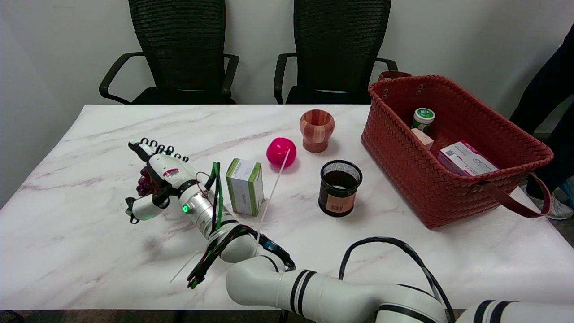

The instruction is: Pick up the black pen container.

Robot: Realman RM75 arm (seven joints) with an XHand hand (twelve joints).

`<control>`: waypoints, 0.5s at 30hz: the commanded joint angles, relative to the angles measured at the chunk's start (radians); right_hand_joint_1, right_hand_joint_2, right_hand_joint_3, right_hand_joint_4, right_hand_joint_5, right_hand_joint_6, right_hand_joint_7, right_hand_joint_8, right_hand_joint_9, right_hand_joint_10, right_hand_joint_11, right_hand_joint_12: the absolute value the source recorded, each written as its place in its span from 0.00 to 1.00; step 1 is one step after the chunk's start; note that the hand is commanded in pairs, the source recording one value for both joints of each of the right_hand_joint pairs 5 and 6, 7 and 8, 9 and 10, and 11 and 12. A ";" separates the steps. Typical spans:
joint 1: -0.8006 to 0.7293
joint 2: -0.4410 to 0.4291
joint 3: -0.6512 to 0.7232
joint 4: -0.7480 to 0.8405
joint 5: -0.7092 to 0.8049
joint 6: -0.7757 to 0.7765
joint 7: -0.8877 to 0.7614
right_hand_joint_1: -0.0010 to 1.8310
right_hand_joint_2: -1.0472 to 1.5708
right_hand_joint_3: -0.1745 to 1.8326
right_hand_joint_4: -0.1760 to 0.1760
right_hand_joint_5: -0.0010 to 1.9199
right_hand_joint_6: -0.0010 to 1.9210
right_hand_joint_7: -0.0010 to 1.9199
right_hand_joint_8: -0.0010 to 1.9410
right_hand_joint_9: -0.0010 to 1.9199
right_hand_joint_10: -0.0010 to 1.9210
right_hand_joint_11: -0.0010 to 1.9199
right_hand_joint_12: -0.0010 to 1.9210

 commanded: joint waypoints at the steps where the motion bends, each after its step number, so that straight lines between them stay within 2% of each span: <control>1: -0.030 0.033 0.014 0.163 0.088 0.017 0.000 0.62 0.61 0.57 0.50 0.05 0.05 0.06 0.06 0.09 0.09 0.06 0.06; 15: -0.103 0.105 0.028 0.374 0.144 0.098 0.000 0.61 0.62 0.57 0.50 0.05 0.05 0.07 0.07 0.10 0.10 0.07 0.07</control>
